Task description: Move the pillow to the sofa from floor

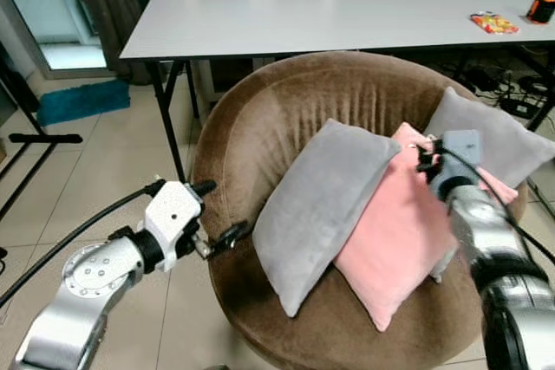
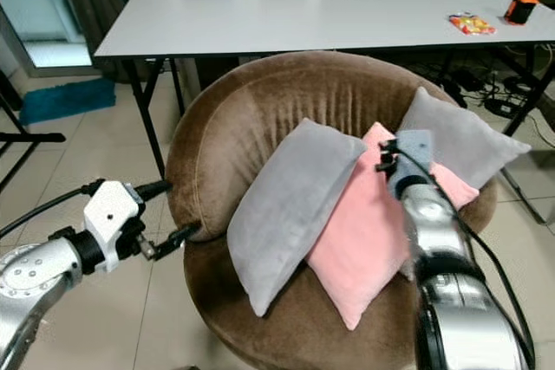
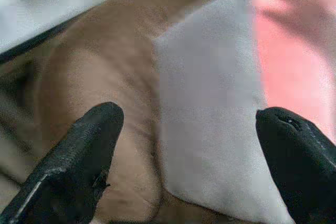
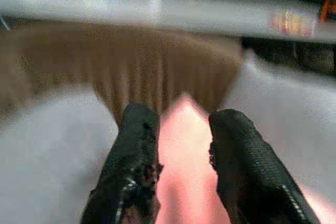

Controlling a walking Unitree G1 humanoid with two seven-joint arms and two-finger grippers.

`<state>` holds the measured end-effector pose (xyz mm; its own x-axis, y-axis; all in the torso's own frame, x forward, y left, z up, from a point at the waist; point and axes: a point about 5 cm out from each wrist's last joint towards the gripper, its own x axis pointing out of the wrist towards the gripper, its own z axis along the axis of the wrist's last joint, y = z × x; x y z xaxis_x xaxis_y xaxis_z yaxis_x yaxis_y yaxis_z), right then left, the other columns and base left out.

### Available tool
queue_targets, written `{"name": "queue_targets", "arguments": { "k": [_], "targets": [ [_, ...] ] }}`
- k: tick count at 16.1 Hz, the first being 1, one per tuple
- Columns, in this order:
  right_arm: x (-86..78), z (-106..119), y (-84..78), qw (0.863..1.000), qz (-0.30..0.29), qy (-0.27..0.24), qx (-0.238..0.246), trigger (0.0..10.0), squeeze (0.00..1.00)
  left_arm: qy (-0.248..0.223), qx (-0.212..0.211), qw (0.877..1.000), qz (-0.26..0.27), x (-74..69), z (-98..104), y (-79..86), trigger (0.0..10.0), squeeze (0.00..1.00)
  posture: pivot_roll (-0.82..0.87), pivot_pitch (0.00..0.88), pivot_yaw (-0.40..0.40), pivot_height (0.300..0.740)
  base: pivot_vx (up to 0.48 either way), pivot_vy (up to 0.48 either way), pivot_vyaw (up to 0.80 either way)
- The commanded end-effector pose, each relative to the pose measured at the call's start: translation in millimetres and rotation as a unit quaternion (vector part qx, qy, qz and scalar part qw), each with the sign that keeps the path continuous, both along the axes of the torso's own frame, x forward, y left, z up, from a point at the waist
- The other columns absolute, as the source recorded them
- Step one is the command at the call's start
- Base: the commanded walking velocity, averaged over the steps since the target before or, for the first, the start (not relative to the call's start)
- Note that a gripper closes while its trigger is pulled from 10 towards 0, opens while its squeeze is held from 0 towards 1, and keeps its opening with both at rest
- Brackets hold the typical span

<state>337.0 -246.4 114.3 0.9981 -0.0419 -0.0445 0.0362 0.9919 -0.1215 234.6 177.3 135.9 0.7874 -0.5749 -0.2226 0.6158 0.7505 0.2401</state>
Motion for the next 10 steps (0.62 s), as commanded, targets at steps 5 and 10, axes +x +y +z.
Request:
{"name": "queue_targets", "arguments": {
  "k": [5, 10],
  "targets": [
    [-64.3, 12.1, 62.6, 0.992, 0.008, -0.042, 0.119, 10.0, 0.00, -0.025, -0.028, 0.991, 0.127, 1.0, -3.5, 3.2, 10.0, 0.00, -0.11, 0.000, 0.031, 0.740, 0.000, 0.000, -0.31],
    [-81.7, 21.4, 74.4, 0.997, -0.018, -0.029, 0.066, 10.0, 0.00, -0.052, -0.051, 0.983, 0.168, 4.0, 7.2, 1.8, 10.0, 0.00, -0.10, 0.000, 0.026, 0.740, 0.000, 0.000, -0.74]
  ]
}}
